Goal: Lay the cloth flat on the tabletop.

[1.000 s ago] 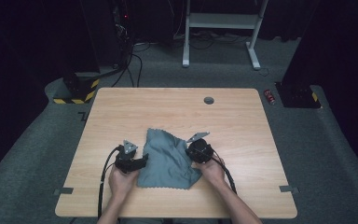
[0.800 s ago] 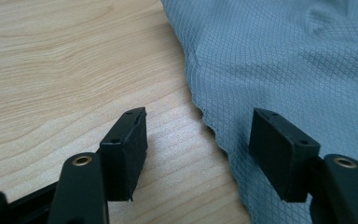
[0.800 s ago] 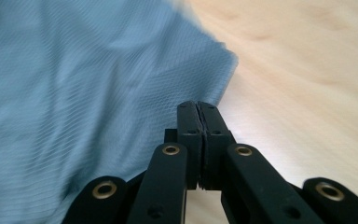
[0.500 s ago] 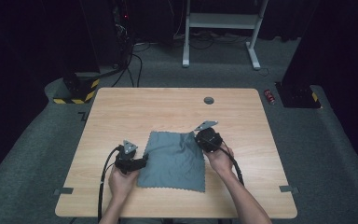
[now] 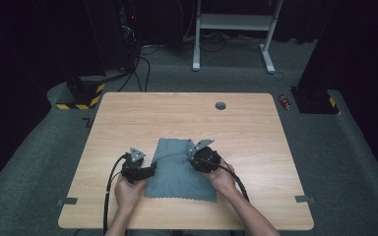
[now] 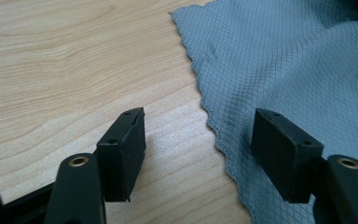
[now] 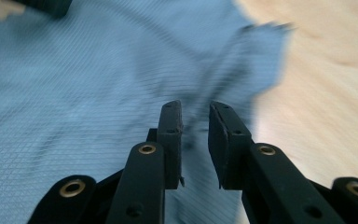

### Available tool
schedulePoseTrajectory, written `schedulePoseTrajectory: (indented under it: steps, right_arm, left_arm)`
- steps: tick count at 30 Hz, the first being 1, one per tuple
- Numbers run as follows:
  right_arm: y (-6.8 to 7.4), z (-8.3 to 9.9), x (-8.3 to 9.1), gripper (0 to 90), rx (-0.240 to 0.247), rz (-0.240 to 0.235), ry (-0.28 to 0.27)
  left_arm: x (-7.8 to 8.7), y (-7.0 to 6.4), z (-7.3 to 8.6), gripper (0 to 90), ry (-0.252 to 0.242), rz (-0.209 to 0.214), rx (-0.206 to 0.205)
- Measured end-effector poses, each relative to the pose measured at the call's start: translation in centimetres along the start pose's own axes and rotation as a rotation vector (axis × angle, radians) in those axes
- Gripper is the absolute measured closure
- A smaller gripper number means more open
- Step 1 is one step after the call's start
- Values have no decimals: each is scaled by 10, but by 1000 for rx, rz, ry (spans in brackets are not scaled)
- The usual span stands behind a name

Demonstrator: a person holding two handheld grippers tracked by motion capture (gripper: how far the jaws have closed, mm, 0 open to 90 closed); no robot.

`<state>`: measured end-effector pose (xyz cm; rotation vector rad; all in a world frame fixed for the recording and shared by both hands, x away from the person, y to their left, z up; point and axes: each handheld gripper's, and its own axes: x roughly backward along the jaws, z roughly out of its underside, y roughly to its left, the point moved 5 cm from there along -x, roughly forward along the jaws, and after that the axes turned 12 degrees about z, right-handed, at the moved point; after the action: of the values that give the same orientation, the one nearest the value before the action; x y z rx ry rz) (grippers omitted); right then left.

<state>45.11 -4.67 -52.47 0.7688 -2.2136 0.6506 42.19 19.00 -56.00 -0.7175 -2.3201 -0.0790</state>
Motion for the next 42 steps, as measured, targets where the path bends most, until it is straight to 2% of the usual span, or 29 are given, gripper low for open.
schedulePoseTrajectory:
  steps: [3, 6, 12, 14, 16, 17, 19, 22, 31, 34, 36, 42]
  right_arm:
    - [-17, 1, 10, 747, -49, 35, -26]
    - [-26, 4, 10, 746, -88, 54, -26]
    - [-17, 4, -5, 690, -92, 44, -7]
    - [-16, 2, -12, 666, -133, 28, 3]
    - [-16, 0, -18, 655, -155, 4, 16]
    - [-15, 0, -21, 665, -154, -2, 22]
    - [-12, 0, -24, 759, -142, -5, 35]
    - [-10, -1, -20, 844, -117, 1, 25]
    - [-21, -2, -4, 890, -123, 25, 4]
    - [-27, -1, -3, 893, -128, 37, 9]
    - [-34, -1, -1, 894, -113, 66, 22]
    - [-65, -6, 5, 895, -135, 137, 31]
  left_arm:
    - [0, 0, 0, 353, 0, 0, 0]
    - [0, 0, 0, 352, 0, -1, 1]
    - [0, 0, 0, 351, 0, -1, 1]
    - [0, 0, 0, 351, 0, -1, 1]
    - [0, 0, 0, 350, 1, -1, 0]
    - [0, 0, 0, 350, 1, -1, 0]
    - [0, 0, 0, 350, 0, -1, 1]
    - [0, 0, 0, 350, 0, -1, 1]
    - [0, 0, 0, 350, 1, -2, 0]
    - [0, 0, 0, 350, 0, -1, 2]
    - [0, 0, 0, 350, 1, -1, 0]
    - [0, 0, 0, 349, 2, -1, 0]
